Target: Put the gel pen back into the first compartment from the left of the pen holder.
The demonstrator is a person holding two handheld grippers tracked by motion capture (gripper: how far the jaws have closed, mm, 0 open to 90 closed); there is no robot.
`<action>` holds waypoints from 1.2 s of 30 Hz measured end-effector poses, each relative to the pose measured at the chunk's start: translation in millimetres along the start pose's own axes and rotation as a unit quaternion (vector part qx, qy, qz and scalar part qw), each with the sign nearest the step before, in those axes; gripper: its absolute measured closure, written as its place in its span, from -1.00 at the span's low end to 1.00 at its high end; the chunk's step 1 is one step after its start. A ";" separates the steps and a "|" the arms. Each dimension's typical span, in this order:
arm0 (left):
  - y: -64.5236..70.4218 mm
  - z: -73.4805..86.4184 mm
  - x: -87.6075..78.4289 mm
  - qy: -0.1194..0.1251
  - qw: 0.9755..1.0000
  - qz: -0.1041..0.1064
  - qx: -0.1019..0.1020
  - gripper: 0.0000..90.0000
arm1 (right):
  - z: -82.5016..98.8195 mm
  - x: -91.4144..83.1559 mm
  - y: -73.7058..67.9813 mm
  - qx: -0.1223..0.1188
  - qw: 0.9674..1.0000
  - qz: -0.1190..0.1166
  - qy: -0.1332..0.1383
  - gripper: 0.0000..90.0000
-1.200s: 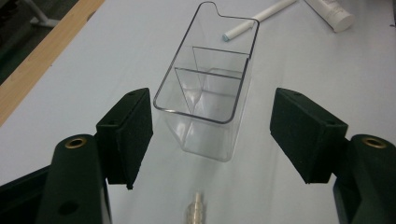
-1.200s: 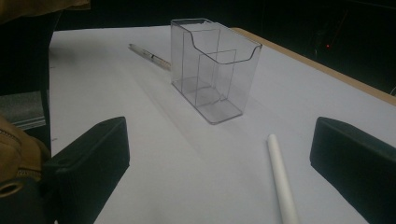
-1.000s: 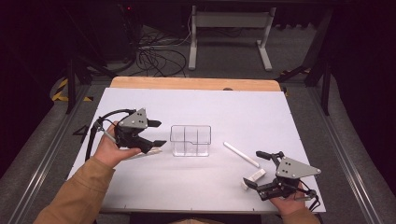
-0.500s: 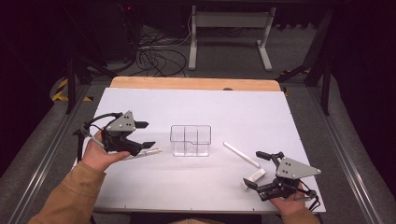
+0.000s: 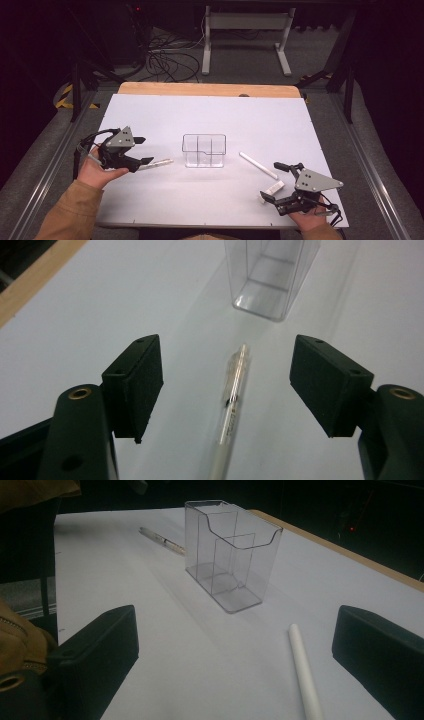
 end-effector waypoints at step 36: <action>-13.1 66.2 17.3 -0.031 0.998 -0.003 -0.062 -0.30 | 2.0 0.9 -1.0 -0.001 1.000 -0.004 -0.003 -0.88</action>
Point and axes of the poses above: each handheld gripper's, and its own axes: x roughly forward along the jaws, z roughly out of its underside, y roughly to its right, the point moved 7 cm from there along x, roughly forward along the jaws, and after that the axes turned 4 degrees about z, right-handed, at the moved point
